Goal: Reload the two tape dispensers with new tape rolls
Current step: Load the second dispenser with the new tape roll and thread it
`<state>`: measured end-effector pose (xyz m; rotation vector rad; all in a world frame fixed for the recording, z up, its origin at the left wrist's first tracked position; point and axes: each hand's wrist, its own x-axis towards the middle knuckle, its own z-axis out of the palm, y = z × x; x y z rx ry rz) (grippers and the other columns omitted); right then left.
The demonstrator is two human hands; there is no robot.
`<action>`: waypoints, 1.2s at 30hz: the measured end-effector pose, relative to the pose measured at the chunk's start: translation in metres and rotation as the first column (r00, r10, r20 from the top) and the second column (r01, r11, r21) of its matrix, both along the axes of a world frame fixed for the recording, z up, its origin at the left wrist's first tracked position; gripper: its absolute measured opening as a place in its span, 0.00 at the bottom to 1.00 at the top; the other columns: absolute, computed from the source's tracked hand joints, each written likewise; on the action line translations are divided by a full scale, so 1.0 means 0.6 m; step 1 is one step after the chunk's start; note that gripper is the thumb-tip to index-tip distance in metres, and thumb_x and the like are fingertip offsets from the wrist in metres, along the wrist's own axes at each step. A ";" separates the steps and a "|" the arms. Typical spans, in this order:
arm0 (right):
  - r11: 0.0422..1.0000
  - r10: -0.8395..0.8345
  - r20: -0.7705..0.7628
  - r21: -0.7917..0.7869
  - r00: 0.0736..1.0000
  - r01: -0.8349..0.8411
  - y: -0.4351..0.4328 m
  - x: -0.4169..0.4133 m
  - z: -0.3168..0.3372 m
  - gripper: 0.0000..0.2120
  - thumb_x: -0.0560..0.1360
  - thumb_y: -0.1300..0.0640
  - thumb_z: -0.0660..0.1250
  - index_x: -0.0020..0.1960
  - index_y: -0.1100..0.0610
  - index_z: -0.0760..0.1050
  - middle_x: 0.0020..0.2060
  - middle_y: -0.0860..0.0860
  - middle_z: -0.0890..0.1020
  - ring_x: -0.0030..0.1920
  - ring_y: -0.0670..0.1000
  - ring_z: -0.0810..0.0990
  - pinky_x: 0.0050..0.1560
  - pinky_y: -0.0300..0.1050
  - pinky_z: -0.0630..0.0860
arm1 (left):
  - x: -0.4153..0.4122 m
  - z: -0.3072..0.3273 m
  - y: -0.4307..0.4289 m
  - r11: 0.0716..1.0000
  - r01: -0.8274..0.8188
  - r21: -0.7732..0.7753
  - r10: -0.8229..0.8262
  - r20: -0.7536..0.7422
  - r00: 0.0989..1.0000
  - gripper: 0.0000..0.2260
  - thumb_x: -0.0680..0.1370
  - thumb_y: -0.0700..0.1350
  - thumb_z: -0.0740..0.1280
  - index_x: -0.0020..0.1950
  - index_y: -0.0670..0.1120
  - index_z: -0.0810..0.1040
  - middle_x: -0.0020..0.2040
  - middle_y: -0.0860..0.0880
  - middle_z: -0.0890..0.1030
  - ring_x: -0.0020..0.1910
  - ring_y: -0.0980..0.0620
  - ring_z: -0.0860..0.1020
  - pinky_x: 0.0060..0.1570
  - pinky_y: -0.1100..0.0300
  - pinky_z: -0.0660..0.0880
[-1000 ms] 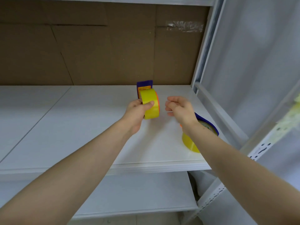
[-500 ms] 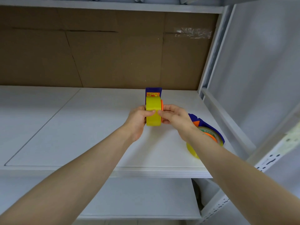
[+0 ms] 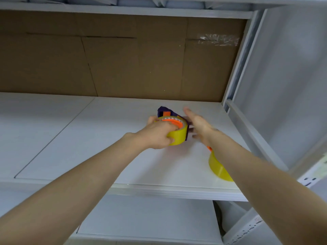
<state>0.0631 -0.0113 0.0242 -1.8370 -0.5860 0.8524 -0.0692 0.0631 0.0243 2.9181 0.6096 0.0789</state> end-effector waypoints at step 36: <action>0.943 0.051 -0.061 0.333 0.997 -0.028 -0.037 -0.043 -0.072 0.21 0.75 0.66 0.64 0.67 0.66 0.69 0.60 0.61 0.78 0.61 0.58 0.78 0.58 0.49 0.77 | -0.002 -0.077 -0.030 0.208 0.212 -0.955 0.683 0.296 0.667 0.08 0.77 0.37 0.62 0.52 0.46 0.79 0.48 0.44 0.82 0.47 0.46 0.80 0.54 0.52 0.76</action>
